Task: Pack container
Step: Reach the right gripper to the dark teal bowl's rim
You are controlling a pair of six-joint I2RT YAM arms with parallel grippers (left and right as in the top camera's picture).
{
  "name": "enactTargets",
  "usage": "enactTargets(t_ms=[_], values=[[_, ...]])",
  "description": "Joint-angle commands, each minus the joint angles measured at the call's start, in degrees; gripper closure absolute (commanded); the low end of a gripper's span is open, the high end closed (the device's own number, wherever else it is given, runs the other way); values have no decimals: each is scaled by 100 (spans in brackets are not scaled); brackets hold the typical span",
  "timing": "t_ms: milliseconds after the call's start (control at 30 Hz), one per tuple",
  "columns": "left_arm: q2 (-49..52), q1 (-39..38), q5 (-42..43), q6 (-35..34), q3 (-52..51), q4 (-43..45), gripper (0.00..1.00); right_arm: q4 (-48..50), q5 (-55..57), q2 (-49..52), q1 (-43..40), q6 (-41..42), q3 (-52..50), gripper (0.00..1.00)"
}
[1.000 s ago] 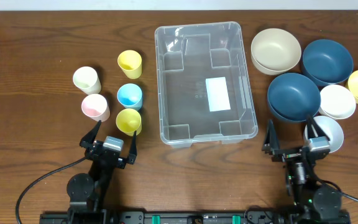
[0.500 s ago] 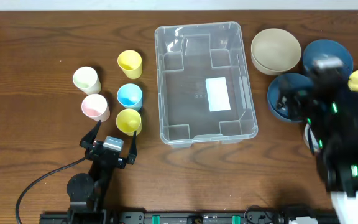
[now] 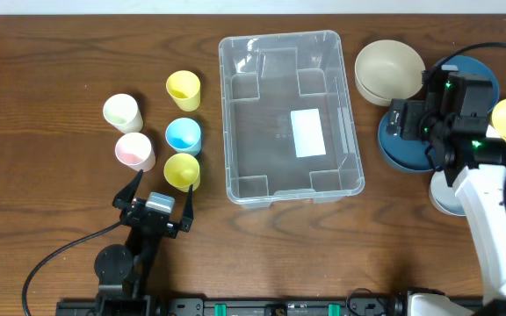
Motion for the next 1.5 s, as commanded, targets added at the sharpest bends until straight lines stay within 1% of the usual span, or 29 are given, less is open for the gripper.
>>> enactTargets(t_ms=[0,33,133,267,400,433,533,600,633,967,1100,1233,1467], values=[[-31,35,74,35,-103,-192,2,-9,221,155,-105,778,105,1],[-31,35,74,35,-103,-192,2,-31,492,251,-149,1224,105,1],[-31,35,74,35,-103,-192,2,-24,713,505,-247,1993,105,1],[-31,35,74,35,-103,-192,2,-59,282,697,-267,2127,101,1],[-31,35,74,35,-103,-192,2,-109,601,782,-280,2168,98,1],[-31,35,74,35,-103,-192,2,-162,734,782,-297,2358,98,1],[-31,35,74,35,-103,-192,2,-518,1178,782,-393,3689,98,1],[-31,35,74,35,-103,-192,2,-717,1204,787,-461,4299,98,1],[-31,35,74,35,-103,-192,2,-772,1132,787,-496,4450,98,1],[-31,35,74,35,-103,-192,2,-999,990,787,-520,4472,94,1],[-31,35,74,35,-103,-192,2,-1027,870,811,-520,4900,13,1],[-31,35,74,35,-103,-192,2,-1054,564,885,-516,4944,-199,1],[-31,35,74,35,-103,-192,2,-1062,275,890,-444,5952,-671,1]])
